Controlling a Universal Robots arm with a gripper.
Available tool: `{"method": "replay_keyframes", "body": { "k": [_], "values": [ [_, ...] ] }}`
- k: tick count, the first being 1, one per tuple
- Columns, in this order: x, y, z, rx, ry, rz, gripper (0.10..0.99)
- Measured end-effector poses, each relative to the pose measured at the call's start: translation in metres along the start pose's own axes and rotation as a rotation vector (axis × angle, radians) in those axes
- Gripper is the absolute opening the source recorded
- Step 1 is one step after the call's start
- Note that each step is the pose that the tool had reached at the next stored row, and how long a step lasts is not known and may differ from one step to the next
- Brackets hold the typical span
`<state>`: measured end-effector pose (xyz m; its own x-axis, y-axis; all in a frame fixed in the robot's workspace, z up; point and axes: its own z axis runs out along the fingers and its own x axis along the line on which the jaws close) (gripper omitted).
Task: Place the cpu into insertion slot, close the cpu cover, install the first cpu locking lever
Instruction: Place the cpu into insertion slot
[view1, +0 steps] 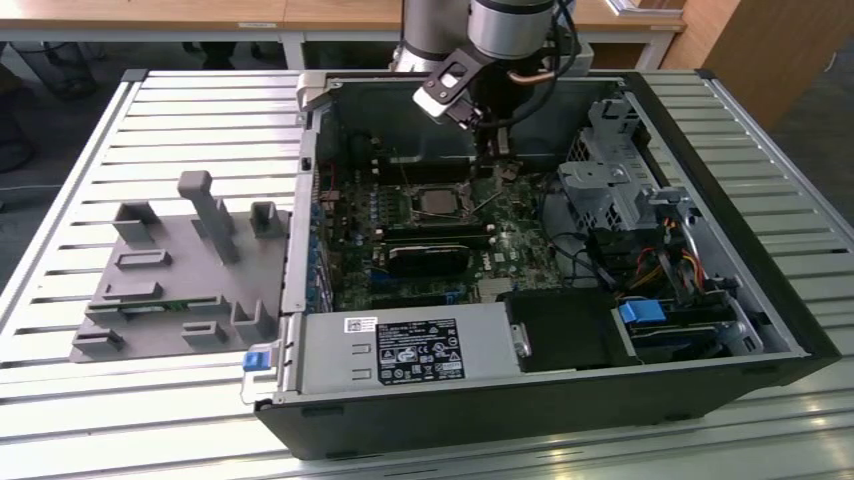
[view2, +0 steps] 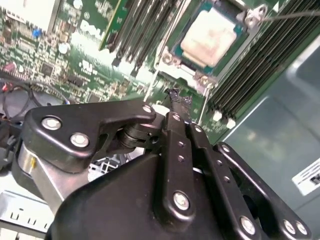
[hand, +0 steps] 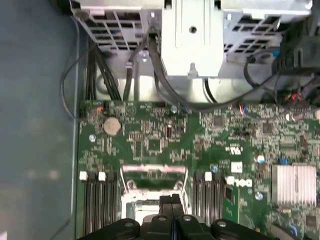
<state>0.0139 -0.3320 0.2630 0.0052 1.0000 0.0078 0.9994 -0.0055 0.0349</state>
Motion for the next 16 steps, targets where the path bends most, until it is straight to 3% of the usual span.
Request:
{"method": "replay_keyframes", "body": {
  "k": [9,16],
  "values": [
    [0.0044,0.0150,0.0026,0.001,-0.0002,0.000,0.106],
    [0.0063,0.0219,0.0036,0.001,-0.0001,0.000,0.106]
  ]
}}
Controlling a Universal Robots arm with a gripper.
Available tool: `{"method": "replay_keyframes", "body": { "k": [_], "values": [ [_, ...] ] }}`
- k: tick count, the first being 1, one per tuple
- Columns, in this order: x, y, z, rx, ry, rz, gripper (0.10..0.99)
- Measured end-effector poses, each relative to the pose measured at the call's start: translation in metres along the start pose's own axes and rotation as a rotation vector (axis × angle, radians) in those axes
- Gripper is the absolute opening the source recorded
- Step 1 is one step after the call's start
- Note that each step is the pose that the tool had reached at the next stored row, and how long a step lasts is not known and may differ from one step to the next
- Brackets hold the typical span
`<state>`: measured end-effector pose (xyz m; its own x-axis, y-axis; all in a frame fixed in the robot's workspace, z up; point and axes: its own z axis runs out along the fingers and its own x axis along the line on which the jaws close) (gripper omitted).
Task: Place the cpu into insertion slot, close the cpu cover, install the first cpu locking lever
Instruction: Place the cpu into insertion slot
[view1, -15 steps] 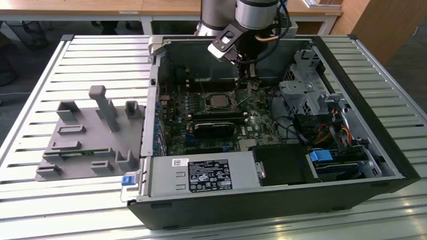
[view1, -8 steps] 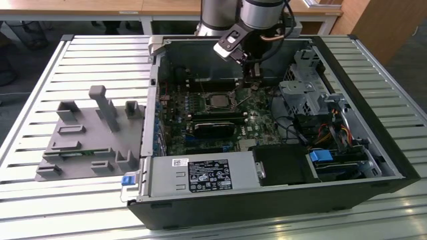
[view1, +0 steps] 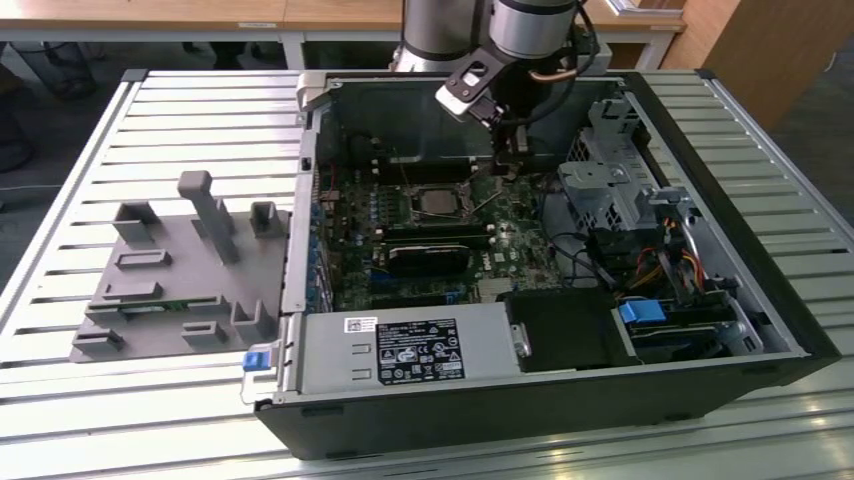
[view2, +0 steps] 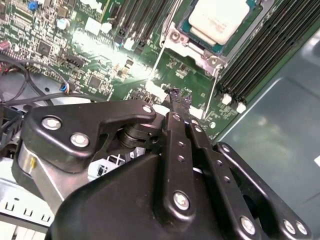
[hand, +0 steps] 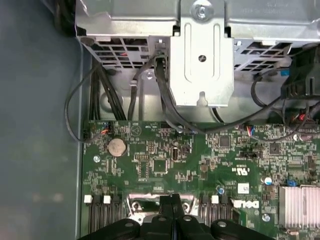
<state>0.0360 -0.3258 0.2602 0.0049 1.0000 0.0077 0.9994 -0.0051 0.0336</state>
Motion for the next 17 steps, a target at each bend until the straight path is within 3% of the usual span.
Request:
{"method": "replay_keyframes", "body": {
  "k": [17],
  "values": [
    [0.0052,0.0199,0.0049,0.002,0.0001,0.000,0.106]
  ]
}}
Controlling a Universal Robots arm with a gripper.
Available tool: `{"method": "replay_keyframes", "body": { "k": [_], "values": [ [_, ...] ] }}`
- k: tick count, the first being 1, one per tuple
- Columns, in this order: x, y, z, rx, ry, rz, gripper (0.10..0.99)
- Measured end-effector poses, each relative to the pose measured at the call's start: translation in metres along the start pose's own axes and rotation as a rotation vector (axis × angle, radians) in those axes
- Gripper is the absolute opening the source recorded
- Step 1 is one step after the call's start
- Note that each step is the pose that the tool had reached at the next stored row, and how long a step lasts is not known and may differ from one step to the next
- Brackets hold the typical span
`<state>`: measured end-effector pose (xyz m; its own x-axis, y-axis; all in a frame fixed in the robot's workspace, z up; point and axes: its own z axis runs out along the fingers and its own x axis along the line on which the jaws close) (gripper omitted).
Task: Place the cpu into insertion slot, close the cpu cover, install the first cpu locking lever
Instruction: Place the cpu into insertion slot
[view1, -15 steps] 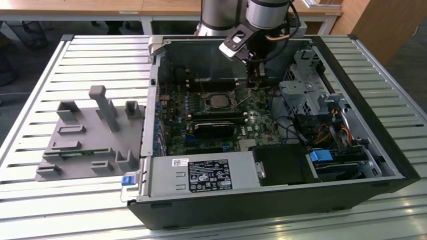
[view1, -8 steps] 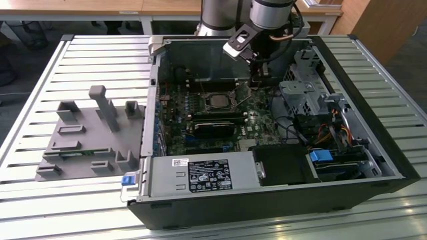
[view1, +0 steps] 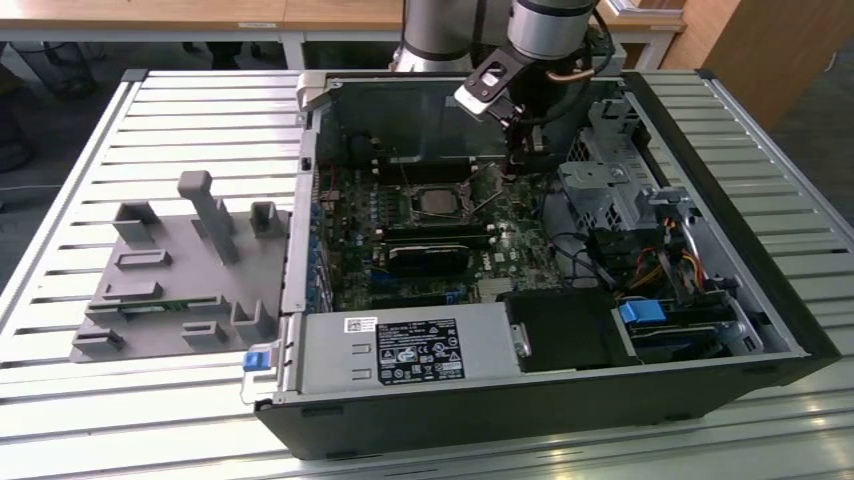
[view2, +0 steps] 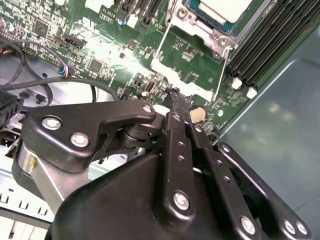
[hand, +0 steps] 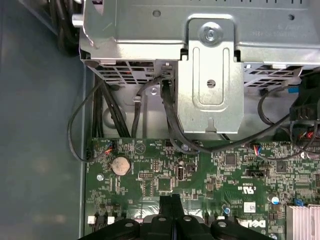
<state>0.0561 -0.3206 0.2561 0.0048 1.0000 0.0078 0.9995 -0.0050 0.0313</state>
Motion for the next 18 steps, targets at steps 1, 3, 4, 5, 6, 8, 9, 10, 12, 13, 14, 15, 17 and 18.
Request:
{"method": "replay_keyframes", "body": {
  "k": [1,3,4,5,6,8,9,10,12,13,14,15,17,18],
  "values": [
    [0.0002,0.0010,0.0003,0.000,-0.0001,0.000,0.106],
    [0.0005,0.0027,0.0012,0.001,-0.0001,0.000,0.106],
    [0.0006,0.0032,0.0017,0.001,-0.0001,0.000,0.106],
    [0.0007,0.0037,0.0023,0.001,-0.0001,0.000,0.106],
    [0.0008,0.0041,0.0029,0.002,-0.0001,0.000,0.106],
    [0.0012,0.0046,0.0046,0.003,-0.0001,0.000,0.106],
    [0.0014,0.0048,0.0054,0.003,-0.0001,0.000,0.106],
    [0.0016,0.0049,0.0063,0.004,0.0000,0.000,0.106],
    [0.0019,0.0050,0.0082,0.005,-0.0001,0.000,0.106],
    [0.0021,0.0050,0.0091,0.006,-0.0001,0.000,0.106],
    [0.0021,0.0050,0.0099,0.006,-0.0002,0.000,0.106],
    [0.0021,0.0050,0.0104,0.007,-0.0002,0.000,0.106],
    [0.0021,0.0038,0.0107,0.007,-0.0003,0.000,0.106],
    [0.0021,0.0022,0.0107,0.007,-0.0003,0.000,0.106]
  ]
}}
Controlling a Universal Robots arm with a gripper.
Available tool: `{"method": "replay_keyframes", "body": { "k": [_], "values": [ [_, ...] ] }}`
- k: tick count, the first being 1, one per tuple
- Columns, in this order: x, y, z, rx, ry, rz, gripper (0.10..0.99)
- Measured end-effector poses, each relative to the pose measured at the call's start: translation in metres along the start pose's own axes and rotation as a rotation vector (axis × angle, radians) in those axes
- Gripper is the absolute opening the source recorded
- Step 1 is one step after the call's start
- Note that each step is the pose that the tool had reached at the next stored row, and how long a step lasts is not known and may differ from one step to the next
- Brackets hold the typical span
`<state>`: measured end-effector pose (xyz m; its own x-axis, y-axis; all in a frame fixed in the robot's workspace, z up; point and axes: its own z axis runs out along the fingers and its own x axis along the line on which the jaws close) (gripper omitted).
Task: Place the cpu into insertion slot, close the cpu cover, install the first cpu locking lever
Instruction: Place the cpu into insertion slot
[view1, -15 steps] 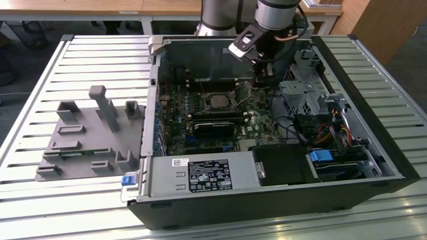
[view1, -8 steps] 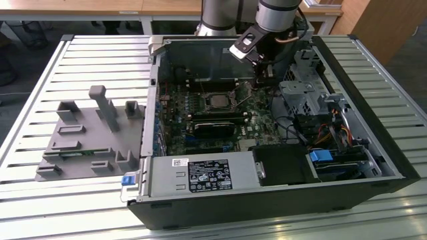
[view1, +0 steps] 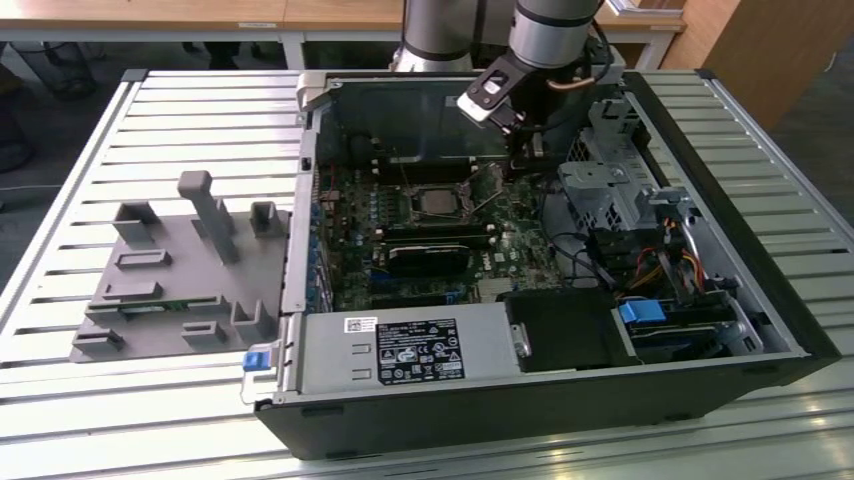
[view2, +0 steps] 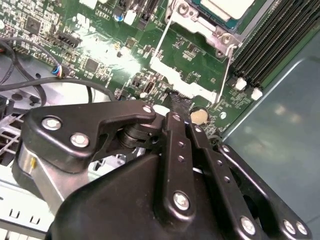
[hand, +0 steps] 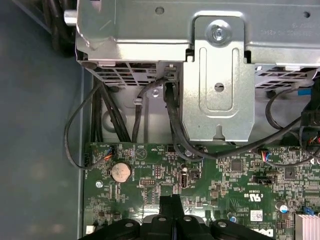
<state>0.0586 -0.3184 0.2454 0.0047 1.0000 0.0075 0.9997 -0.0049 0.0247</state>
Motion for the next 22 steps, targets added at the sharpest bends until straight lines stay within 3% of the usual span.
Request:
{"method": "replay_keyframes", "body": {
  "k": [22],
  "values": [
    [-0.0001,-0.0249,0.0004,0.000,0.0002,0.000,0.106]
  ]
}}
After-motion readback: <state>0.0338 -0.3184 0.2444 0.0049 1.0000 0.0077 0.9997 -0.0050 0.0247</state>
